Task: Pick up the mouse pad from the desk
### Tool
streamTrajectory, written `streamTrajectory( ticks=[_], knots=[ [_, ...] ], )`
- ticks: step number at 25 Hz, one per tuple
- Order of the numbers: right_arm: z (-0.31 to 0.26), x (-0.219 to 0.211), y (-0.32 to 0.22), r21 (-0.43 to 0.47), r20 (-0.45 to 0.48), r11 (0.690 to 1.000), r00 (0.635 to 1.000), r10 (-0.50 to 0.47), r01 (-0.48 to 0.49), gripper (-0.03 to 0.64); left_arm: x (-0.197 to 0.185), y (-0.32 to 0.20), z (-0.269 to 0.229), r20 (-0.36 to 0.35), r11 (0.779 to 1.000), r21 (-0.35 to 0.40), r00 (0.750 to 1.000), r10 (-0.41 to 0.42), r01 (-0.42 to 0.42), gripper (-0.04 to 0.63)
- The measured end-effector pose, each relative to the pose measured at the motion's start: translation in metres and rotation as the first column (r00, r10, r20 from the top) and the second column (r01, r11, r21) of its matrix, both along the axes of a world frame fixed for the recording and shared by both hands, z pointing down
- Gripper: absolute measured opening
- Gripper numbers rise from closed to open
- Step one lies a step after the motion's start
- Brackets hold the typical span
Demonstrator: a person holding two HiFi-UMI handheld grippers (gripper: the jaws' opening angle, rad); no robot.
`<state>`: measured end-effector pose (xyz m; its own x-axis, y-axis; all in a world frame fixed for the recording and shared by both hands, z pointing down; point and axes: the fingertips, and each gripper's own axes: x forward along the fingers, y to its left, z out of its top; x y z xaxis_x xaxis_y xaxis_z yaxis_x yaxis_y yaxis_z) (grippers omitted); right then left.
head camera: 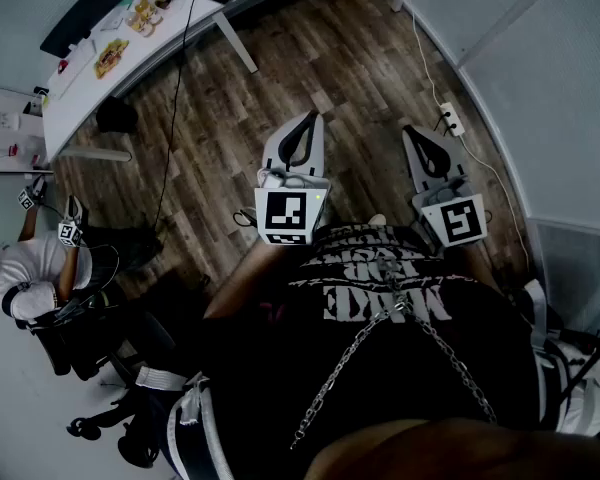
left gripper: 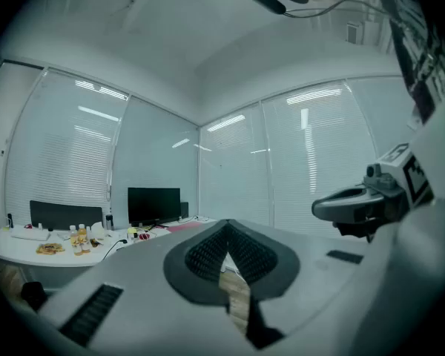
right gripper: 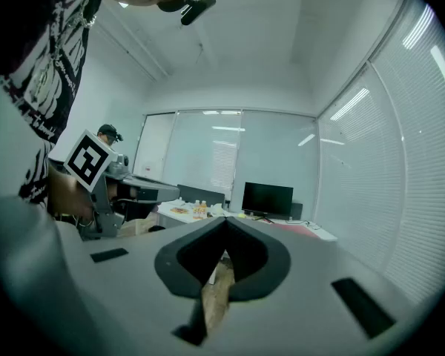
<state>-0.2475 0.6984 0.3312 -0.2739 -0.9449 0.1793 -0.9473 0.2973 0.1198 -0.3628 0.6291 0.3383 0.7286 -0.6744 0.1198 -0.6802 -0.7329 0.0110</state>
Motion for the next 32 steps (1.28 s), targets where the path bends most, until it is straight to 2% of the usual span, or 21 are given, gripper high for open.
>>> streamTrajectory(
  ticks=[2,3,7,14,18,25,32],
  knots=[
    [0.003,-0.01,-0.01,-0.026,-0.029,0.999,0.999,0.024,-0.024,0.0,-0.009,-0.011,-0.002,-0.015,0.999,-0.032,1.0,0.017,-0.018,0.008],
    [0.0,-0.016,-0.018,-0.014,-0.031,0.999,0.999,0.033,-0.033,0.0,-0.013,-0.019,-0.005,-0.027,0.999,-0.025,0.999,0.027,-0.027,0.008],
    [-0.008,-0.047,-0.024,0.079,0.002,0.995,0.998,0.067,-0.067,0.0,-0.03,-0.027,-0.013,-0.098,0.995,0.068,0.992,0.083,-0.076,0.008],
    [0.004,-0.071,-0.001,0.039,-0.017,0.989,0.99,0.142,-0.141,0.0,-0.049,-0.005,0.001,-0.11,0.985,0.045,0.979,0.171,-0.167,0.008],
    [0.003,-0.068,-0.001,0.037,0.003,0.987,0.988,0.156,-0.156,0.0,-0.042,-0.004,0.0,-0.109,0.98,0.045,0.975,0.195,-0.191,0.008],
    [0.016,-0.039,-0.014,0.027,0.067,0.985,0.983,0.171,-0.173,0.0,-0.027,-0.014,0.013,-0.065,0.984,0.038,0.983,0.174,-0.172,0.008],
    [0.011,0.003,-0.047,0.028,0.095,0.99,0.986,0.136,-0.139,0.0,0.017,-0.04,0.015,-0.068,0.99,-0.001,0.987,0.142,-0.143,0.008]
  ],
)
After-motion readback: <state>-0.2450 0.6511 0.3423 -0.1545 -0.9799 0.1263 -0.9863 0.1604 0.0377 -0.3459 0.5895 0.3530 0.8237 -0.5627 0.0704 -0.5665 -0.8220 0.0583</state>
